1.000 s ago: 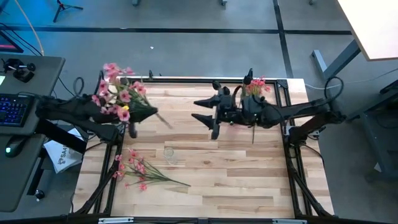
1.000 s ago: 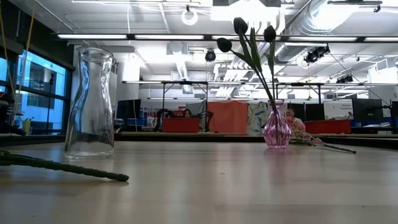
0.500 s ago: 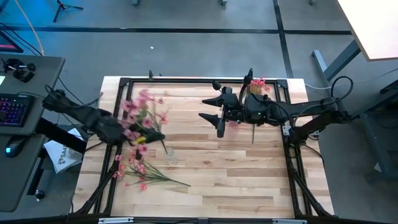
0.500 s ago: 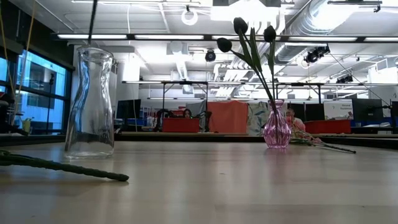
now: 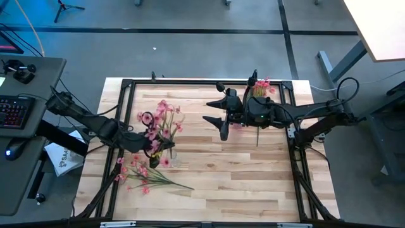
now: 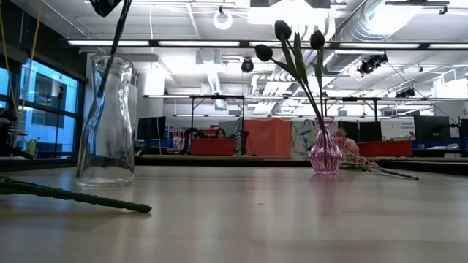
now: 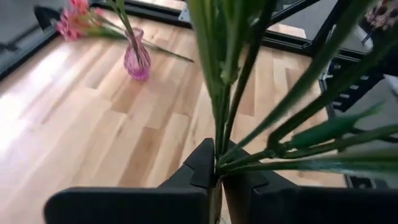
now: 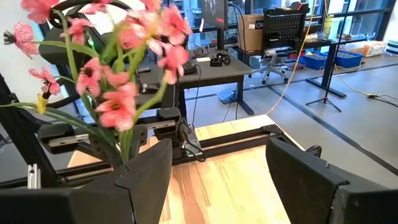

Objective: Sort flowers into vase by color
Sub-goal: Put the center pink flowers into the transparent vase, then put the bottom pink flowers into the transparent vase

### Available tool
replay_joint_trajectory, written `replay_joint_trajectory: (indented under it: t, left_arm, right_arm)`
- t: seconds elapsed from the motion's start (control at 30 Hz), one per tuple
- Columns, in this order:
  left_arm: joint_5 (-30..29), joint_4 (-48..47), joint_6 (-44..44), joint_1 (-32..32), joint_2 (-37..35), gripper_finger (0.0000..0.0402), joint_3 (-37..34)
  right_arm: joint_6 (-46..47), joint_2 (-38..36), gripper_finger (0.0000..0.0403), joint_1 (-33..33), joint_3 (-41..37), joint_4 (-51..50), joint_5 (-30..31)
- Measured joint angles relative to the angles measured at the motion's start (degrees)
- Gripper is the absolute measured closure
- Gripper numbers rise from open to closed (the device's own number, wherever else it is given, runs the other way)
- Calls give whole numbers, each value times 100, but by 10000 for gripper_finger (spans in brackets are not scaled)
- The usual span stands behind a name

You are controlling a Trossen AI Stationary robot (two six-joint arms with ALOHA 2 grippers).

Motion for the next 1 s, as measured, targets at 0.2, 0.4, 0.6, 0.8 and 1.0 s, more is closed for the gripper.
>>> replay_joint_trajectory:
  t: [0.2, 0.4, 0.6, 0.8, 1.0]
  left_arm:
    - [445, -321, -334, 0, -81, 327, 64]
    - [898, -1466, -543, 0, -303, 252, 276]
    - [1461, -2657, -1029, -96, -587, 210, 372]
    - [1833, -3486, -2279, -727, -630, 204, 374]
    - [896, -3415, -3280, -1830, -497, 204, 374]
  right_arm:
    - [-39, 0, 146, 0, 0, -20, 0]
    - [-45, 0, 146, 0, 0, -38, 0]
    - [-47, -96, 146, 0, 0, -97, 3]
    - [248, -247, 146, 27, 0, -725, -122]
    - [1379, -114, 146, 350, 0, -2727, -1101]
